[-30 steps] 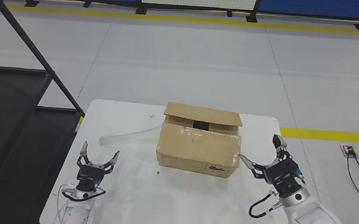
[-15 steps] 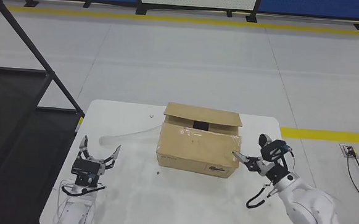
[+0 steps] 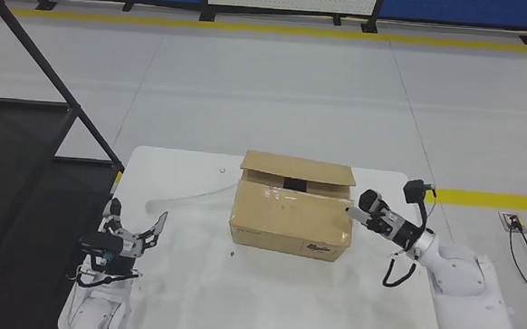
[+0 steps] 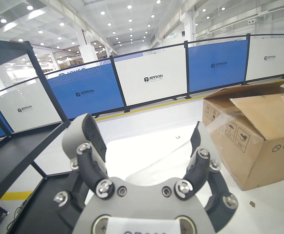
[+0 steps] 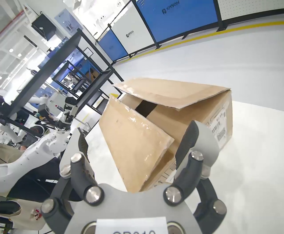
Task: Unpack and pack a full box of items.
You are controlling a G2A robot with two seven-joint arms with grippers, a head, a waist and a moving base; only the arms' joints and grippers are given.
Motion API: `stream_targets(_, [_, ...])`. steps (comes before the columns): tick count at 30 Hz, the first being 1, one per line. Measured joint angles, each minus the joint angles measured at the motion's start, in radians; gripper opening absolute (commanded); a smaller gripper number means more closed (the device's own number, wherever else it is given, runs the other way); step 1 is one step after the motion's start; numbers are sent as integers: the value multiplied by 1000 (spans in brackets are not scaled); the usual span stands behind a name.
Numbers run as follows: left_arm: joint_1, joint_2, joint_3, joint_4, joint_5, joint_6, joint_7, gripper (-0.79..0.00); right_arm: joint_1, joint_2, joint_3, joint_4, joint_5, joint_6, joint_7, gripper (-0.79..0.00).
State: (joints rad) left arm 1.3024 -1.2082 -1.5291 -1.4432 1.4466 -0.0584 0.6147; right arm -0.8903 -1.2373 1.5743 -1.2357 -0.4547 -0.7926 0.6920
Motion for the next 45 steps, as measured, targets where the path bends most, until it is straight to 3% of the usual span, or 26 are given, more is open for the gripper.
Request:
stream_targets(5, [0, 0, 1, -2, 0, 1, -2, 0, -2, 0, -3, -3, -18, 8, -3, 0])
stream_targets(7, [2, -1, 3, -15, -7, -10, -20, 0, -1, -1, -23, -11, -39, 71, -7, 0])
stream_targets(12, [1, -2, 5, -29, -12, -8, -39, 0, 35, 1, -50, 45, 71, 130, 61, 0])
stream_targets(13, [1, -3, 6, -30, -11, -6, -39, 0, 48, 4, -51, 68, 118, 122, 96, -77])
stream_targets(15, [1, -4, 7, -30, -13, -4, -36, 0, 69, 8, -51, 100, 180, 108, 154, -397])
stream_targets(16, [1, -5, 8, -30, -15, -1, -34, 0, 81, 11, -53, 118, 221, 92, 192, -446])
stream_targets(20, [0, -7, 14, -27, -15, 5, -33, 0, 107, 22, -57, 159, 324, 42, 293, -563])
stream_targets(24, [1, -8, 17, -25, -13, 11, -35, 0, 127, 32, -65, 188, 355, 30, 332, -579])
stream_targets(27, [1, -9, 17, -27, -10, 15, -36, 0, 138, 37, -80, 204, 355, 24, 342, -677])
stream_targets(29, [2, -10, 17, -27, -11, 17, -35, 0, 143, 40, -91, 211, 348, 15, 343, -785])
stream_targets(39, [-5, -14, 23, -19, -12, 29, -37, 0, 132, 61, -159, 189, 379, -31, 305, -785])
stream_targets(45, [-11, -17, 25, -16, -12, 33, -41, 0, 116, 99, -238, 150, 416, -68, 267, -785])
